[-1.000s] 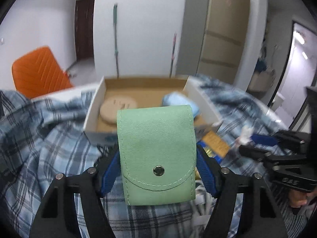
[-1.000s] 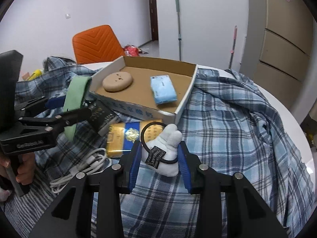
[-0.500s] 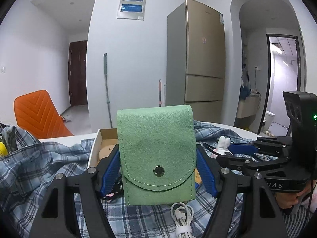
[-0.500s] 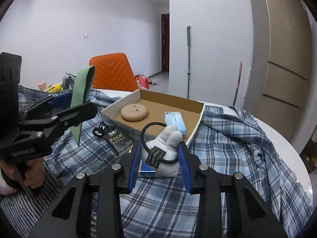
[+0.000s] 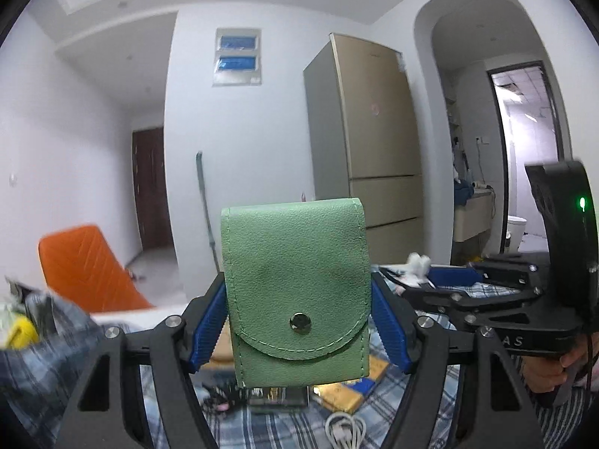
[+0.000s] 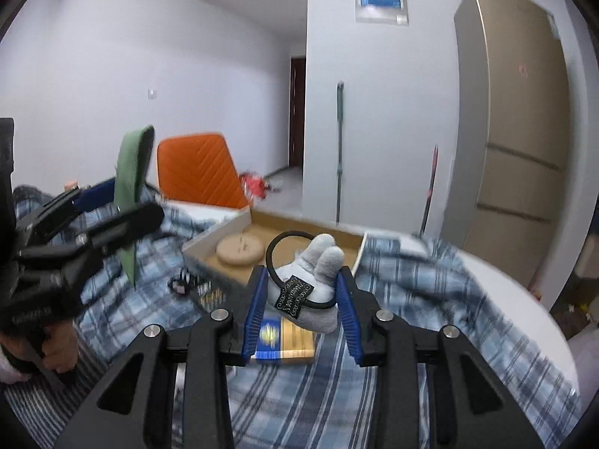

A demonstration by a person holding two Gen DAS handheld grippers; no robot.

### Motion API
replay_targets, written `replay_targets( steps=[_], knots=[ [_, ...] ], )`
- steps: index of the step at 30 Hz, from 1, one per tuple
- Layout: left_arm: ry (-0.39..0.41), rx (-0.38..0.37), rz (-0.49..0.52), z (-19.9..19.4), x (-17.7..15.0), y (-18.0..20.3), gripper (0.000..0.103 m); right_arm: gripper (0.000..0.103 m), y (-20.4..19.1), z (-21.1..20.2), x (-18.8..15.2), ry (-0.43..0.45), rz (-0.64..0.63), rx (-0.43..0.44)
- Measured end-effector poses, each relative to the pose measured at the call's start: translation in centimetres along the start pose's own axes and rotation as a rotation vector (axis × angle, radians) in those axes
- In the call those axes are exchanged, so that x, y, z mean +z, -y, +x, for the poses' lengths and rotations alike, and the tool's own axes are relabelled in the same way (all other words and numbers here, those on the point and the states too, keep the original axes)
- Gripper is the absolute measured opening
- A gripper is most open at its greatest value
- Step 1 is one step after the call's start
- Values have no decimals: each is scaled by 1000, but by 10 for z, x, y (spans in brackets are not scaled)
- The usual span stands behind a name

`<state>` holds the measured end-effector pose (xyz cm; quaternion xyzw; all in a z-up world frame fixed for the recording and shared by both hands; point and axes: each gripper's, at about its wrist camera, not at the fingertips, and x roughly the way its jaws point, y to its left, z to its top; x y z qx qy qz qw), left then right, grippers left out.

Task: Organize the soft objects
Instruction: 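Carry pouch and rabbit holder over the box and release both inside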

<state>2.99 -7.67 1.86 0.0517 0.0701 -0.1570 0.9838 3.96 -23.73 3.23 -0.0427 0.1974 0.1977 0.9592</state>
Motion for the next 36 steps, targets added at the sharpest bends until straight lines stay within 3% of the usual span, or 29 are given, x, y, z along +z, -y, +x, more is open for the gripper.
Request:
replay_targets(
  steps=[9, 15, 17, 22, 30, 36],
  knots=[
    [115, 33, -68, 21, 26, -25, 74, 36, 0, 25, 57, 166, 35, -44],
    [151, 75, -63, 48, 17, -45, 74, 36, -1, 62, 58, 275, 57, -142],
    [134, 82, -65, 60, 13, -49, 74, 37, -3, 74, 55, 290, 77, -116],
    [96, 75, -113, 82, 2, -69, 74, 37, -8, 103, 44, 252, 54, -140],
    [10, 95, -154, 106, -11, -89, 74, 37, -2, 137, 22, 92, 52, -63],
    [-16, 106, -162, 112, -13, -90, 74, 38, -5, 142, 15, 47, 28, -42]
  ],
)
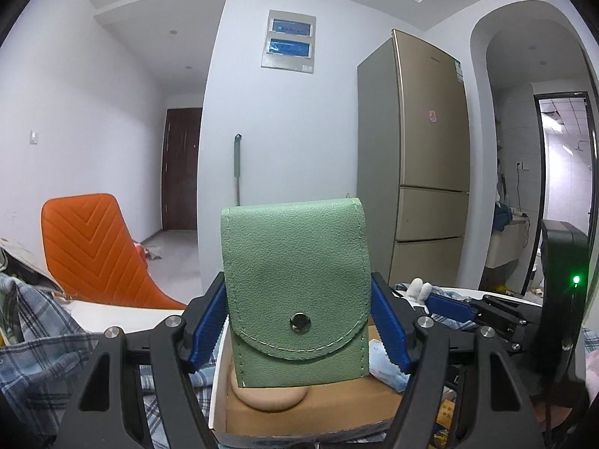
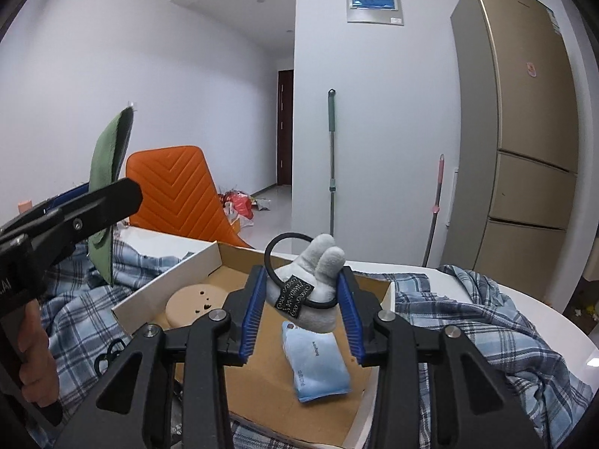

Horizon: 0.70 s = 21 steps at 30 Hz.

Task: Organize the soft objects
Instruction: 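Carry pouch and rabbit holder over the box and release both inside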

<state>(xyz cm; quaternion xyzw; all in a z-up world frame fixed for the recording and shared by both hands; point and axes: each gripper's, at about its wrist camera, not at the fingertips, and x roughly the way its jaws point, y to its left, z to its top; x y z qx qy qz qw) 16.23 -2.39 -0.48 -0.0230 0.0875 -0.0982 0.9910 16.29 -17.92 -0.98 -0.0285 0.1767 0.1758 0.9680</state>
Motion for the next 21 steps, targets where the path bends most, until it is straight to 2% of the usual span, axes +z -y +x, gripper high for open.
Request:
replay_targets(
  steps=[1, 3, 4, 5, 12, 15, 16, 17, 21],
  knots=[
    [0, 1, 4, 0, 0, 1, 74, 38, 0, 1, -1, -7, -5, 3],
    [1, 0, 12, -1, -1, 3, 74, 47, -1, 6, -2, -20, -11, 5],
    [1, -1, 14, -1, 0, 5, 74, 56, -1, 9, -1, -24, -11, 7],
    [-1, -1, 17, 0, 0, 6, 74, 59, -1, 8, 0, -23, -10, 4],
    [-16, -3, 17, 2, 0, 6, 74, 60, 0, 9, -1, -28, -10, -11],
    [-53, -3, 12, 9, -2, 5, 74, 60, 3, 10, -1, -30, -1, -42],
    [-69, 0, 10, 12, -3, 5, 78, 60, 4, 9, -1, -29, 1, -67],
    [-94, -2, 5, 16, -4, 4, 87, 60, 6, 9, -1, -26, 6, -88],
    [-132, 3, -33, 23, -5, -2, 92, 60, 15, 12, -2, -44, 42, -120]
  ],
)
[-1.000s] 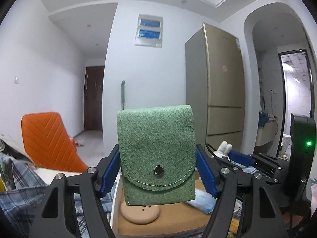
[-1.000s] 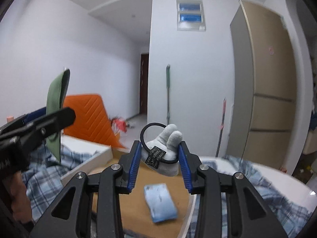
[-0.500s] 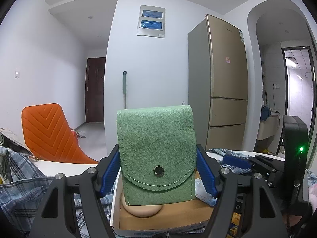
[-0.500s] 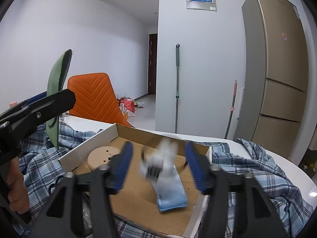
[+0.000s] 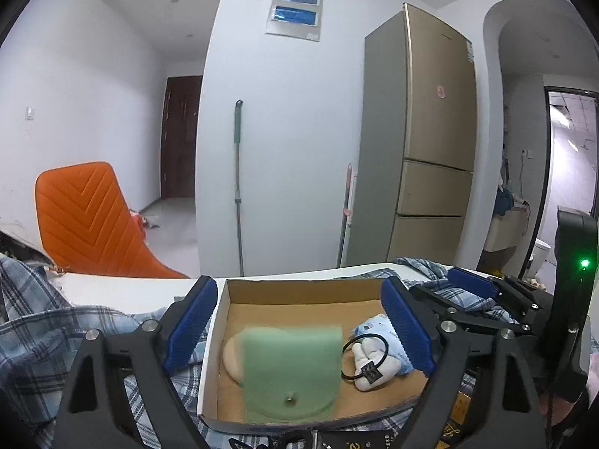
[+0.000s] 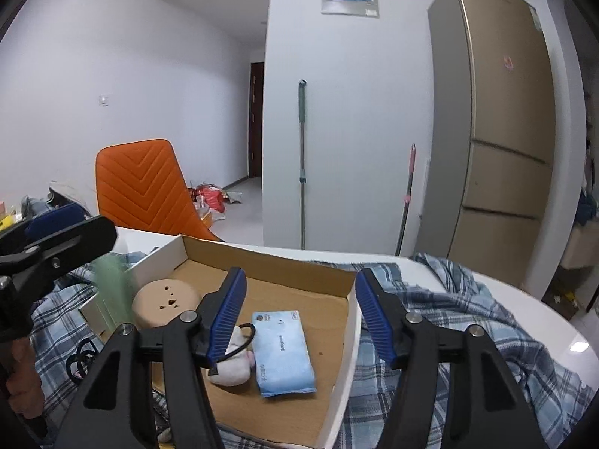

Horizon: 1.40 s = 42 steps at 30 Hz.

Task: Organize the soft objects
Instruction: 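Carry pouch and rabbit holder over the box and release both inside, then withdraw both grippers from the box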

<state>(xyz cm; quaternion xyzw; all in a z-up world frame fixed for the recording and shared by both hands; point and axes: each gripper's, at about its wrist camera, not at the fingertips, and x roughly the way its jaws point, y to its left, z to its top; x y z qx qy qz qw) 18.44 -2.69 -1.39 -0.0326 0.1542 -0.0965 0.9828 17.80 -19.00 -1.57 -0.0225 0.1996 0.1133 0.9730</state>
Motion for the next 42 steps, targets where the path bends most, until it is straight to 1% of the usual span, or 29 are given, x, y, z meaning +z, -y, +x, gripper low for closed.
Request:
replay_targets(
  steps=[2, 5, 8, 11, 15, 17, 18, 19, 22, 25, 26, 28, 30, 32, 35, 39, 40, 42],
  knots=[
    [5, 17, -4, 0, 1, -2, 95, 60, 4, 1, 0, -10, 19, 1],
    [10, 16, -20, -1, 2, -5, 95, 60, 6, 0, 1, -7, 21, -1],
    [29, 10, -27, -7, 6, -6, 95, 60, 5, -6, 5, 13, 13, 1],
    [48, 4, -51, -20, 13, -8, 95, 60, 3, -18, 13, 57, 0, 1],
    [96, 20, 0, -44, 28, 3, 95, 60, 2, -38, 28, 86, -6, 27],
    [115, 20, 15, -57, 34, 8, 95, 60, 4, -51, 37, 96, 2, 47],
    [128, 6, 11, -66, 36, 9, 95, 60, 4, -61, 42, 109, 8, 59],
    [136, -5, 7, -74, 39, 10, 95, 60, 4, -71, 45, 129, 16, 68],
    [156, -6, 26, -97, 45, 19, 95, 62, 5, -104, 54, 177, 15, 88],
    [163, -11, 38, -119, 46, 25, 95, 65, 8, -130, 60, 200, 21, 110],
    [168, -8, 41, -125, 46, 27, 96, 68, 9, -138, 60, 204, 16, 104],
    [188, -6, 40, -138, 43, 29, 96, 74, 11, -152, 59, 213, 7, 92],
    [192, -9, 39, -146, 41, 29, 102, 78, 14, -164, 53, 227, 12, 79],
    [200, -5, 38, -149, 39, 29, 103, 83, 17, -169, 46, 231, 22, 73],
    [205, -13, 55, -154, 29, 32, 103, 87, 19, -169, 34, 220, 30, 76],
    [184, -14, 71, -149, 12, 36, 103, 93, 15, -159, 16, 206, -4, 70],
    [180, -11, 73, -148, 7, 36, 103, 96, 14, -157, 13, 201, -11, 72],
    [151, -21, 78, -140, -2, 36, 103, 97, 11, -150, 5, 180, -23, 84]
  ],
)
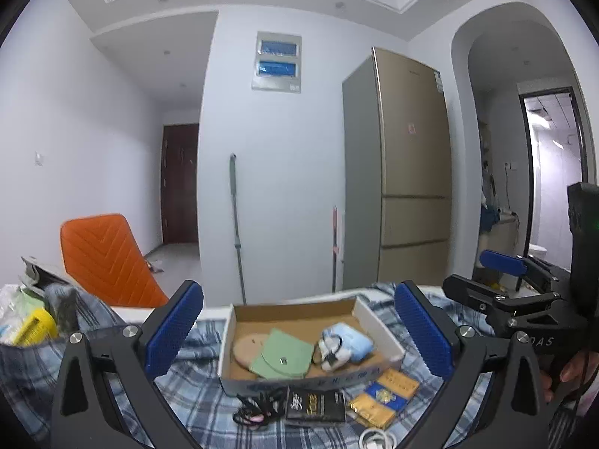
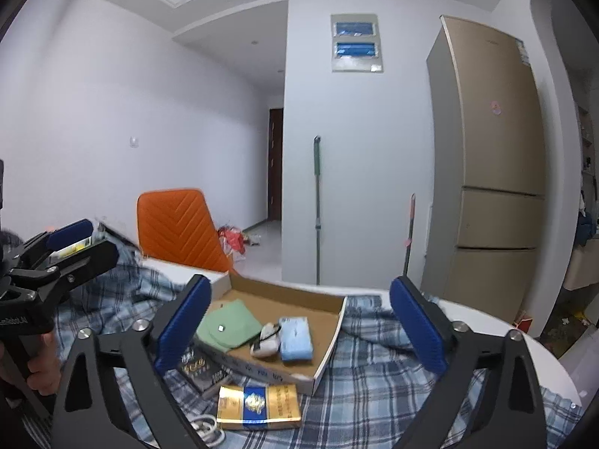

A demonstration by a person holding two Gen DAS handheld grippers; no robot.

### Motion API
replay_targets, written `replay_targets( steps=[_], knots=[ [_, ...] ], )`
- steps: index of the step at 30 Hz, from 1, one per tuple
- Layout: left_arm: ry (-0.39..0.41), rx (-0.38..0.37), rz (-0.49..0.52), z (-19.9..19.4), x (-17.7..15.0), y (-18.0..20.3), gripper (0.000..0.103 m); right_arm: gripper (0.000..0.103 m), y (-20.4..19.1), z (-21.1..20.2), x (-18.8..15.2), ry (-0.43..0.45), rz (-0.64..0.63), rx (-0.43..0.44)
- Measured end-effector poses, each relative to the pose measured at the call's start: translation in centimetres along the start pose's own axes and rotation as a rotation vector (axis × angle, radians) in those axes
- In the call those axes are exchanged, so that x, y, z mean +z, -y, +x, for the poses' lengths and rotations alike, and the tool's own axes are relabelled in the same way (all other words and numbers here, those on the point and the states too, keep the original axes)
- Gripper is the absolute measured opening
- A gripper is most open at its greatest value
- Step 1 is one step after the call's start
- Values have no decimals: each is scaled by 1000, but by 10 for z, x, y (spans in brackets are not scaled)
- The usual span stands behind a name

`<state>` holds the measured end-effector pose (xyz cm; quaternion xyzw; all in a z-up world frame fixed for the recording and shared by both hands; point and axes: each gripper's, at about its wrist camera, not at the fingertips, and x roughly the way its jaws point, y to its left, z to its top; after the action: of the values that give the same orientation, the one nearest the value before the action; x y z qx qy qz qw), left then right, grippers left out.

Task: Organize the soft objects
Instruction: 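Withdraw both grippers from the box, then lower the right gripper onto the gold-and-blue cigarette pack and grasp it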

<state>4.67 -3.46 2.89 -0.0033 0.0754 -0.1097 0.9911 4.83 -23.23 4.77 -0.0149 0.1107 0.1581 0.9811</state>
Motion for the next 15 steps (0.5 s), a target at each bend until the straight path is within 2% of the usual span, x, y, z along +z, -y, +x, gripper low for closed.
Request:
replay_targets(
  steps=[3, 8, 15],
  knots=[
    [-30, 1, 11, 7, -12, 1, 103, 97, -6, 7, -12, -40, -21, 18],
    [-25, 3, -14, 6, -14, -6, 103, 102, -12, 6, -19, -52, -47, 25],
    [-31, 15, -22, 7, -15, -7, 103, 102, -18, 16, -23, -99, -77, 21]
  ],
)
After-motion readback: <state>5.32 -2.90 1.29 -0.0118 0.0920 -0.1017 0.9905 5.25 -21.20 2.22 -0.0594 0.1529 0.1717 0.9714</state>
